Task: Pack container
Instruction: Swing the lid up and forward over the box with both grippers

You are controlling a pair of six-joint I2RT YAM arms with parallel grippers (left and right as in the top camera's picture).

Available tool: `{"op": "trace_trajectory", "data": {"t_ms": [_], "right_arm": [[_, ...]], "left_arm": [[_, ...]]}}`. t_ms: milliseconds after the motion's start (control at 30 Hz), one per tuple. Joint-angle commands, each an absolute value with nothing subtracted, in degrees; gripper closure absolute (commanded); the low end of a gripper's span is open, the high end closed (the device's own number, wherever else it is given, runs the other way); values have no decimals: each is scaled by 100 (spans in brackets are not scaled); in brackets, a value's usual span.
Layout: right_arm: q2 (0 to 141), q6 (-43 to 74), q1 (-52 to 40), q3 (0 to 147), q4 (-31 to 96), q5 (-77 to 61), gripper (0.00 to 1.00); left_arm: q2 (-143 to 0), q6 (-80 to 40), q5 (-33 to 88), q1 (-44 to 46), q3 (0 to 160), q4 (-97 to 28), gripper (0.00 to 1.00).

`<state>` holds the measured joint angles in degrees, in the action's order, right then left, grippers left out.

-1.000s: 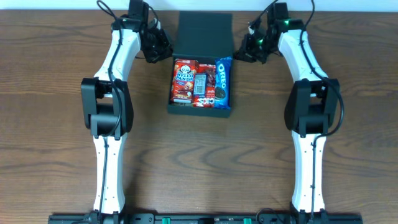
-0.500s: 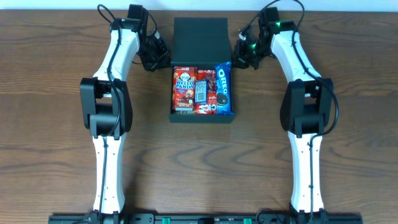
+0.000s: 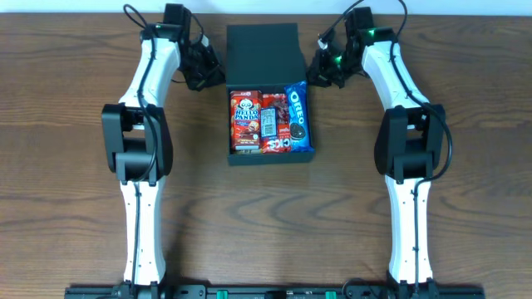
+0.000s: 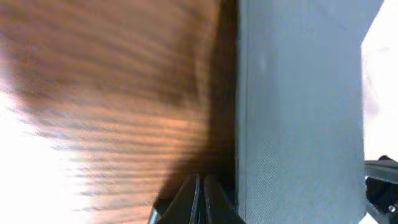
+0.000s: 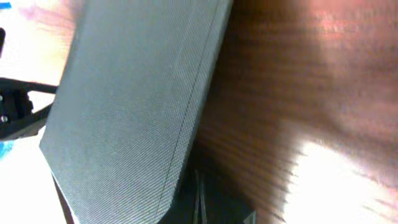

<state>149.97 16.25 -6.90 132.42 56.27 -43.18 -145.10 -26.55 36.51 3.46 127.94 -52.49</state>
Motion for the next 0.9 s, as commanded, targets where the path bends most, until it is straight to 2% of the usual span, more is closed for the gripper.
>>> {"op": "trace_trajectory", "data": {"t_ms": [0,533,867], "right_arm": [[15087,1581,-720,13231,5452,-4619,99],[15087,1605,-716,13231,5094,-4853,99],[15089,1326,-716,13229,5000,-5607,99]], "left_arm": [[-14634,-2576,3708,239,12846,-5068,94],[-14765,-3688,3393,228,12827,-4897,94],[-15041,-4066,4379,211,12831,-4209,94]]}}
